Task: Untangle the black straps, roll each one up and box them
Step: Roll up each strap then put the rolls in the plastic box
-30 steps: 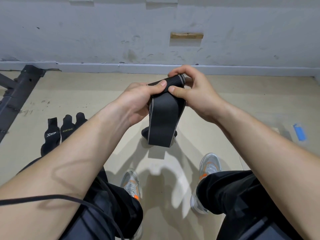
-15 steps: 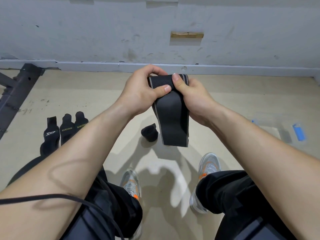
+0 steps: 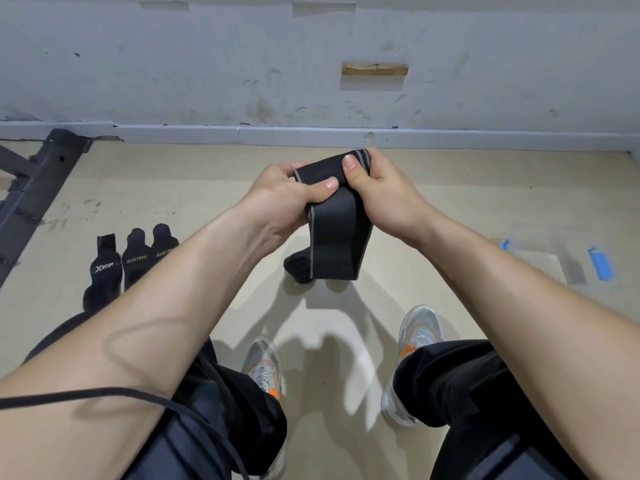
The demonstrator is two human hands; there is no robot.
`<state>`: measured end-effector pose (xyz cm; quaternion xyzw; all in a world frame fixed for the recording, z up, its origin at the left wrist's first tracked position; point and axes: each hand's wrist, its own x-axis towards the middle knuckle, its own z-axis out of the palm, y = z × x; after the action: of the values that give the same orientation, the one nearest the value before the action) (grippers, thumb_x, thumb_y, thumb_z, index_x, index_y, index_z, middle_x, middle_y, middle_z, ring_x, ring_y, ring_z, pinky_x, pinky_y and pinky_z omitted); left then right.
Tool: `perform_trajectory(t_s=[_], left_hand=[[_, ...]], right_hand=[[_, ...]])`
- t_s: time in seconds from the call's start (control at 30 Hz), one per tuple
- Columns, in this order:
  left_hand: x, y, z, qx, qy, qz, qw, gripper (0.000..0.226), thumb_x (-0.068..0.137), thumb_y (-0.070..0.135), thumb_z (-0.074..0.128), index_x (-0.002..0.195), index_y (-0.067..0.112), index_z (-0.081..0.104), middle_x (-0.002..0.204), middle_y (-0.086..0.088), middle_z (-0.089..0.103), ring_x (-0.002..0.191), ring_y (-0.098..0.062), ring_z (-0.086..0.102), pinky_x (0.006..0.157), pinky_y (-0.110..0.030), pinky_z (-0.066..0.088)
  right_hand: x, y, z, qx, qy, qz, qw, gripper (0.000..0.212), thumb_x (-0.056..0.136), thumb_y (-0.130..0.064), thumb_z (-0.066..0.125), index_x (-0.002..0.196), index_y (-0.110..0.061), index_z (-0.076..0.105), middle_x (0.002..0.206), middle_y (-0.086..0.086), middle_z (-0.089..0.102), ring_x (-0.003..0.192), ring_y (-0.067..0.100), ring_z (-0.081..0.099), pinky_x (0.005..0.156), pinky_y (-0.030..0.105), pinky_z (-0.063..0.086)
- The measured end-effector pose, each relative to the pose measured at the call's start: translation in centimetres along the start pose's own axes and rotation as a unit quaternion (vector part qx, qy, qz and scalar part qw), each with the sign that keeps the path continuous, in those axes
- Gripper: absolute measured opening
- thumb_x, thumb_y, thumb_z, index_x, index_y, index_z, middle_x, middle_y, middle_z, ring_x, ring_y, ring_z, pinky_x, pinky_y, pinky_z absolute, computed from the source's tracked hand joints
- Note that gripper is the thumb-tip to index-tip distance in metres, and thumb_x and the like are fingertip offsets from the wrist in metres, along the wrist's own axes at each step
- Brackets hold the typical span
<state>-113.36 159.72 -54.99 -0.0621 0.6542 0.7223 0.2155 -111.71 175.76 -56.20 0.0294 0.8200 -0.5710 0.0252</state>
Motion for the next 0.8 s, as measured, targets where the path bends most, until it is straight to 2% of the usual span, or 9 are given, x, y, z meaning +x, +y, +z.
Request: perform_trajectory(t_s=[0.07, 0.13, 0.2, 0.37, 0.5, 0.57, 0.63, 0.7, 0.8], left_hand=[[0.1, -0.8, 0.5, 0.005, 0.022, 0.021, 1.000, 0.039, 0.087, 0.005, 0.074, 0.122, -0.006, 0.063, 0.106, -0.018, 0.074, 0.090, -0.027, 0.075, 0.079, -0.036, 0.060], [-0.1, -1.0, 1.0, 0.024, 0.037, 0.046, 0.998, 0.050, 0.078, 0.018, 0.071, 0.123, -0.003, 0.062, 0.114, -0.020, 0.073, 0.105, -0.033, 0.072, 0.092, -0.044, 0.059], [-0.1, -1.2, 1.0, 0.039, 0.026, 0.056, 0.997, 0.052, 0.080, 0.021, 0.068, 0.126, 0.000, 0.057, 0.119, -0.018, 0.071, 0.112, -0.032, 0.070, 0.098, -0.047, 0.056], [0.4, -1.9, 0.7, 0.075, 0.000, 0.061, 0.995, 0.025, 0.095, 0.015, 0.064, 0.115, 0.017, 0.049, 0.113, -0.007, 0.069, 0.104, -0.020, 0.068, 0.096, -0.038, 0.054], [0.1, -2.2, 1.0, 0.049, -0.007, 0.053, 0.997, 0.034, 0.094, 0.013, 0.065, 0.123, 0.006, 0.049, 0.111, -0.014, 0.068, 0.102, -0.025, 0.068, 0.097, -0.045, 0.055], [-0.1, -1.7, 1.1, 0.042, -0.002, 0.062, 0.997, 0.045, 0.088, 0.018, 0.067, 0.126, 0.001, 0.050, 0.118, -0.019, 0.069, 0.109, -0.031, 0.069, 0.097, -0.045, 0.056], [-0.1, -0.9, 0.9, 0.051, -0.012, 0.085, 0.995, 0.050, 0.082, 0.020, 0.067, 0.126, 0.000, 0.053, 0.120, -0.021, 0.069, 0.112, -0.033, 0.069, 0.096, -0.043, 0.056], [0.2, -0.2, 0.5, 0.064, -0.010, 0.107, 0.992, 0.040, 0.082, 0.016, 0.069, 0.118, 0.006, 0.055, 0.111, -0.015, 0.071, 0.103, -0.027, 0.070, 0.094, -0.040, 0.057], [0.4, 0.3, -0.2, 0.091, -0.033, 0.118, 0.988, 0.031, 0.092, 0.008, 0.067, 0.120, 0.003, 0.056, 0.108, -0.014, 0.072, 0.098, -0.022, 0.070, 0.091, -0.039, 0.058]], right_hand=[[-0.2, -0.1, -0.1, -0.055, 0.010, 0.007, 0.998, 0.036, 0.106, -0.044, 0.041, 0.115, -0.015, 0.059, 0.114, -0.005, 0.067, 0.106, 0.013, 0.061, 0.086, 0.024, 0.047], [-0.4, 0.1, -0.1, -0.093, 0.006, 0.013, 0.996, 0.042, 0.104, -0.053, 0.038, 0.110, -0.018, 0.059, 0.109, -0.005, 0.067, 0.101, 0.014, 0.061, 0.079, 0.027, 0.045], [-0.5, 0.5, 0.0, -0.129, -0.001, 0.018, 0.991, 0.047, 0.100, -0.061, 0.035, 0.108, -0.022, 0.060, 0.104, -0.004, 0.067, 0.097, 0.017, 0.062, 0.077, 0.031, 0.044], [-1.4, 0.5, 0.2, -0.219, 0.014, 0.018, 0.975, 0.069, 0.087, -0.076, 0.023, 0.101, -0.019, 0.061, 0.092, 0.002, 0.068, 0.087, 0.025, 0.063, 0.080, 0.039, 0.052], [-1.6, -0.7, -0.1, -0.259, 0.030, 0.005, 0.965, 0.058, 0.100, -0.064, 0.027, 0.100, -0.013, 0.052, 0.093, 0.007, 0.064, 0.087, 0.030, 0.057, 0.073, 0.040, 0.042], [-1.5, -1.3, -0.7, -0.215, 0.023, 0.000, 0.976, 0.055, 0.105, -0.058, 0.026, 0.102, -0.010, 0.053, 0.100, 0.006, 0.064, 0.094, 0.028, 0.056, 0.077, 0.039, 0.040], [-0.9, -1.4, -0.9, -0.139, 0.020, -0.012, 0.990, 0.056, 0.104, -0.058, 0.029, 0.107, -0.009, 0.058, 0.107, 0.002, 0.067, 0.102, 0.023, 0.061, 0.088, 0.040, 0.047], [-0.5, -1.3, -0.9, -0.089, 0.014, -0.018, 0.996, 0.057, 0.099, -0.062, 0.033, 0.114, -0.016, 0.063, 0.115, -0.005, 0.071, 0.110, 0.015, 0.064, 0.100, 0.044, 0.049], [0.1, -0.5, -0.9, -0.024, -0.012, -0.022, 0.999, 0.052, 0.098, -0.057, 0.035, 0.118, -0.021, 0.067, 0.118, -0.008, 0.072, 0.115, 0.012, 0.065, 0.104, 0.042, 0.049]])
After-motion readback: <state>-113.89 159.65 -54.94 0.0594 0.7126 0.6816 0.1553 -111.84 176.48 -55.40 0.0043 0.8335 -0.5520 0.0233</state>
